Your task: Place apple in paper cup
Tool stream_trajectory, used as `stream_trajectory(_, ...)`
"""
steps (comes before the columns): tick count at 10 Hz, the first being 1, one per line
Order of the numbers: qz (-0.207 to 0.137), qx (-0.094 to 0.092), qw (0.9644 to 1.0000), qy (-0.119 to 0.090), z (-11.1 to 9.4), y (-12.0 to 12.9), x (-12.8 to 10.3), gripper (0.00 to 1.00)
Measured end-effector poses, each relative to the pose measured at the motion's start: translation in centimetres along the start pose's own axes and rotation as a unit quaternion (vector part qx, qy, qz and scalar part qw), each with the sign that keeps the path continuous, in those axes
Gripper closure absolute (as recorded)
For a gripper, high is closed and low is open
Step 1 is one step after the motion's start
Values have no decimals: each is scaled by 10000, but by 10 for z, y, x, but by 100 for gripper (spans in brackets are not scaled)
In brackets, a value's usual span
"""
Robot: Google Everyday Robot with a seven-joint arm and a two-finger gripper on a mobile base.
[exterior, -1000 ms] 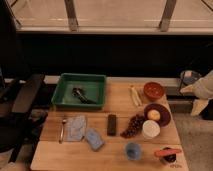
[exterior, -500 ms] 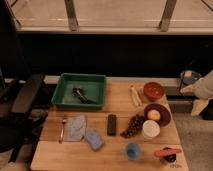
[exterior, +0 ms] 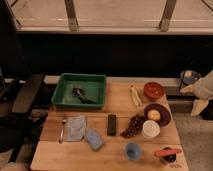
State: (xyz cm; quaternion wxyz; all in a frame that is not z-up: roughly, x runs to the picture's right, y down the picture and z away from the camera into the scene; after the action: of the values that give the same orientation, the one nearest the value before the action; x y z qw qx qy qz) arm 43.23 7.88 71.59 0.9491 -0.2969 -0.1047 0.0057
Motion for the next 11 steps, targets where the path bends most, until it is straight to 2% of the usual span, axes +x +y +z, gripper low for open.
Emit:
stream_trajectory(5, -3, -3, 10000, 1, 0, 0, 0, 25)
stream_trajectory(7, -153, -23, 9999, 14, 0, 0, -4, 25)
stream_trajectory(8, -291, -14, 9996, 18, 2, -1, -10, 25)
stream_trajectory(11, -920, 178, 9956, 56, 18, -7, -62, 25)
